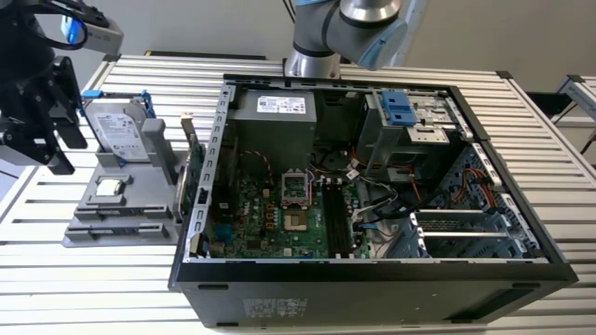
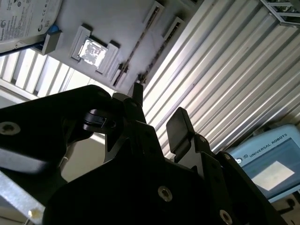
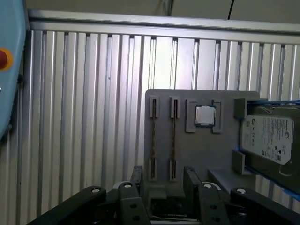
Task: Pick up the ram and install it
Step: 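Pick up the ram and move it above insertion slot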
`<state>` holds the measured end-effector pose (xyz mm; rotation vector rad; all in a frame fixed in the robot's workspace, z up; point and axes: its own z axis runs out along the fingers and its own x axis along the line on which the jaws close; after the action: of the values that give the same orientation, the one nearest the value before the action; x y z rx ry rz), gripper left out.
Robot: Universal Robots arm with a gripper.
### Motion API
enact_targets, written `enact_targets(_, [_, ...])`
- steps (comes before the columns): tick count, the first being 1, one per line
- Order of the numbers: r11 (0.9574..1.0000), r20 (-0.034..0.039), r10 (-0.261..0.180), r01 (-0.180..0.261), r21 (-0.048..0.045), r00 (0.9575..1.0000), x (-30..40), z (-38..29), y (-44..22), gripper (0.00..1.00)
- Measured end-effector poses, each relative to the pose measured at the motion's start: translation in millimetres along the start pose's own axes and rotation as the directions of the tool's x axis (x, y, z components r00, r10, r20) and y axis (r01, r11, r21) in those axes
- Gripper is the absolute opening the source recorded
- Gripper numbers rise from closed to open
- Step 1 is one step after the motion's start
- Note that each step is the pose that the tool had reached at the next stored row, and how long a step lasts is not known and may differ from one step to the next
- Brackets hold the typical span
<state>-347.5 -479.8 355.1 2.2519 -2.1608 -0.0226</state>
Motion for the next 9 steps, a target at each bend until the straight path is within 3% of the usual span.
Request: enact_targets(9, [1.0, -0.0026, 0.005, -0.005, 0.0004, 1.0, 0.0, 7.3, -0.2, 1.0])
